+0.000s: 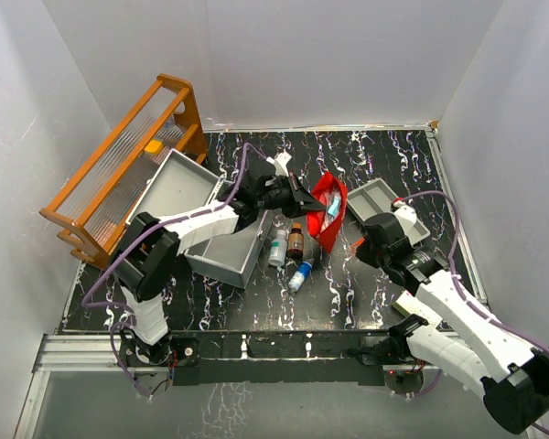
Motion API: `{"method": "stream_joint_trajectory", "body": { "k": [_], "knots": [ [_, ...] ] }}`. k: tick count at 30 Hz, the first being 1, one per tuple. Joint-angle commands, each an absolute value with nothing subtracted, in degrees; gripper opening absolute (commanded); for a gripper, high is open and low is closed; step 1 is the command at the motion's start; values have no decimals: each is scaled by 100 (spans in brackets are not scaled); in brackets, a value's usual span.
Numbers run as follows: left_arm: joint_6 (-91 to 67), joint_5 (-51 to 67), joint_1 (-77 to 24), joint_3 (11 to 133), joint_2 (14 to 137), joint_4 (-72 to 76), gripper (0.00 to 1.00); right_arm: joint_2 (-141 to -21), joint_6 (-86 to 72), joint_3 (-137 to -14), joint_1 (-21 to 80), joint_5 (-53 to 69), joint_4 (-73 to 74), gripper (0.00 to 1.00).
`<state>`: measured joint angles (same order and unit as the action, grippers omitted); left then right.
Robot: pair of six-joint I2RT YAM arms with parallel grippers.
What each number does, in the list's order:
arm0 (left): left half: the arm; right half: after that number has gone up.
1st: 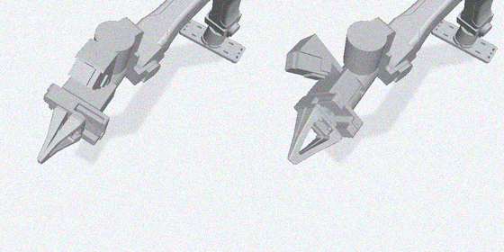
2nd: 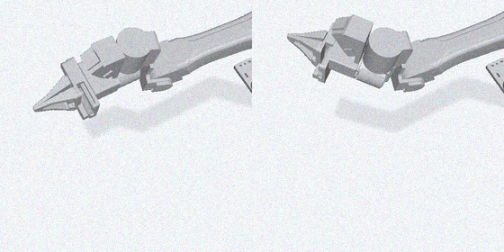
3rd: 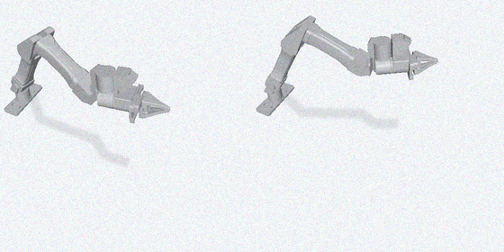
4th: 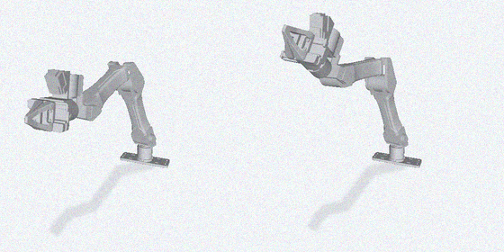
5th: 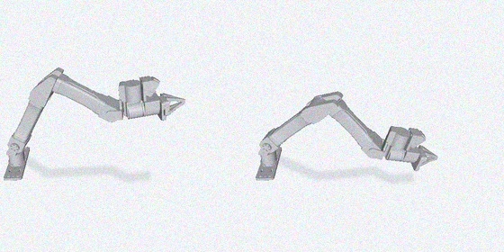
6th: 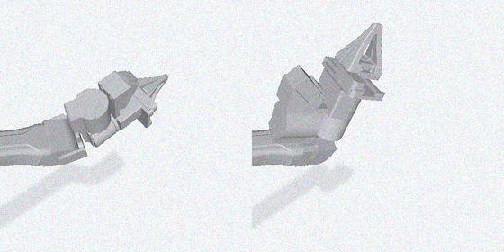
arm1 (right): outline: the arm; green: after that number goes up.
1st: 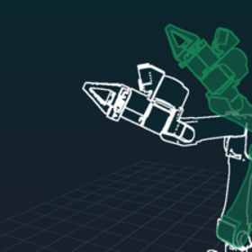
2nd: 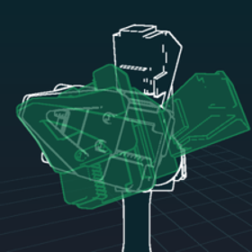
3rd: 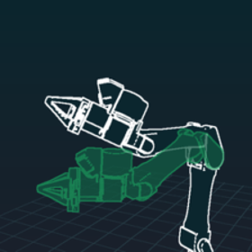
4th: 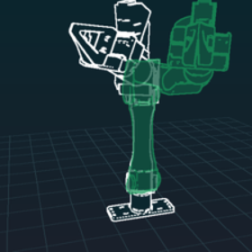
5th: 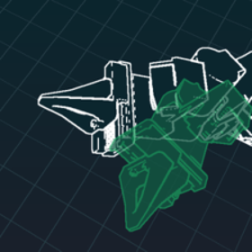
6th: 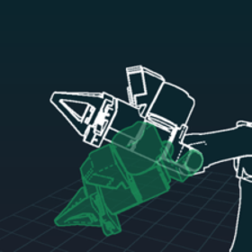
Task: Organize the medicine kit
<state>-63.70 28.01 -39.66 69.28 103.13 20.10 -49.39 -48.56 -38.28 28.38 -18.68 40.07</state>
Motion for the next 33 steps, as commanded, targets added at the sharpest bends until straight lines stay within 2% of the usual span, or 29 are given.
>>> {"method": "stream_joint_trajectory", "body": {
  "k": [1, 5, 18, 33],
  "knots": [
    [-6971, 2642, -4113, 7096, 10490, 2828, 0, -4586, -5078, -4418, 2847, -2313, 4276, 0],
    [-7161, 2603, -4244, 6918, 10693, 3172, 0, -4442, -5007, -4745, 2841, -2271, 4459, 0],
    [-6818, 2386, -4421, 6743, 11035, 2881, 0, -4807, -4683, -5146, 2842, -834, 3459, 0],
    [-6415, 2236, -4447, 6888, 11069, 2030, 0, -5720, -5745, -4794, 2832, -128, 2249, 0]
  ]
}}
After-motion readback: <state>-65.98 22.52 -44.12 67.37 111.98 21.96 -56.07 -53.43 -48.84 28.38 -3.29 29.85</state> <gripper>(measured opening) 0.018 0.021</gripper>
